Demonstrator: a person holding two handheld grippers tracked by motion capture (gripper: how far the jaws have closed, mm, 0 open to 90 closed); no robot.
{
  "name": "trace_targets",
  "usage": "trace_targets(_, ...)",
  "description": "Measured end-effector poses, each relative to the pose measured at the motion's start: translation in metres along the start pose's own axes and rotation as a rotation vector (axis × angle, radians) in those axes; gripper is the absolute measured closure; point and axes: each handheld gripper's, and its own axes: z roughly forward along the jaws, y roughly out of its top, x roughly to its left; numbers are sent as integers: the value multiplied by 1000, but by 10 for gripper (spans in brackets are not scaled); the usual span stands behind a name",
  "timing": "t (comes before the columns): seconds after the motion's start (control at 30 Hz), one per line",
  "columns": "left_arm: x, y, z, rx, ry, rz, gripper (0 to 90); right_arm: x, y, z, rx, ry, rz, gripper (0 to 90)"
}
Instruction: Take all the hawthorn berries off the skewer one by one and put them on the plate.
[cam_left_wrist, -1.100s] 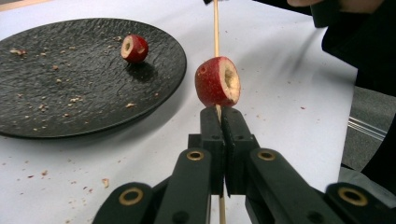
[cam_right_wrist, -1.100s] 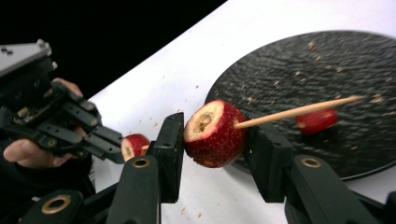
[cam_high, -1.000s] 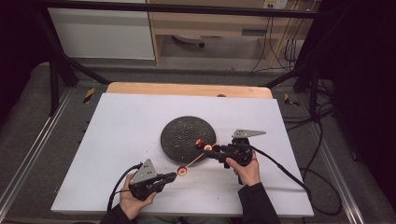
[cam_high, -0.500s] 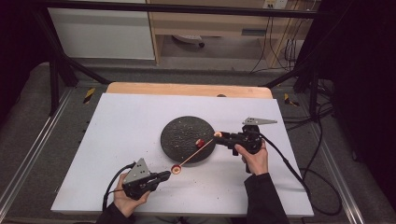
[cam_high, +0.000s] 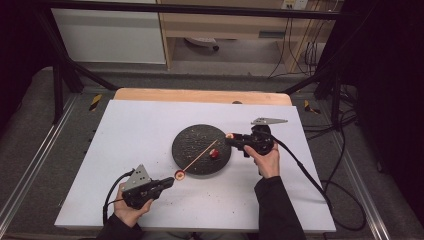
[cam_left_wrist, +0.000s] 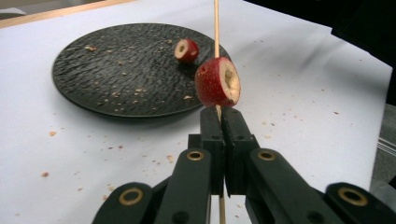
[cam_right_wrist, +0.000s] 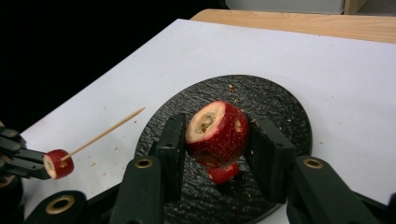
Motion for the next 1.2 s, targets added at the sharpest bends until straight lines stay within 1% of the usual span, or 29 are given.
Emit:
trace_targets(0.23,8,0,-4,-11,23,-29,881,8,9,32,31,-8,-16,608)
trace_targets(0.37,11,0,-5,-12,30,-35,881,10,11,52,54,-17,-21,608)
trace_targets(0.43,12,0,-5,-11,31,-40,881,11,9,62,66,-18,-22,608)
trace_targets(0.53,12,0,-5,-10,33,-41,881,9,4,77,104,-40,-34,609)
trace_targets(0.57,12,0,-5,-10,34,-40,881,8,1,81,114,-43,-31,609)
trace_targets(0.67,12,0,-4,-10,33,-41,881,4,-6,92,140,-56,-30,609)
trace_targets(0.77,12,-1,-4,-6,31,-39,881,1,-14,101,171,-72,-44,609)
trace_targets(0.9,11,-1,-3,-2,29,-36,881,-1,-20,108,199,-88,-53,607)
trace_targets(1.0,11,0,-3,-4,29,-36,881,-1,-23,110,204,-93,-61,598)
trace_targets(1.1,10,0,-3,-3,28,-35,881,0,-22,109,197,-104,-63,514)
trace_targets(1.2,10,0,-2,-1,28,-33,881,4,-17,101,176,-106,-80,458)
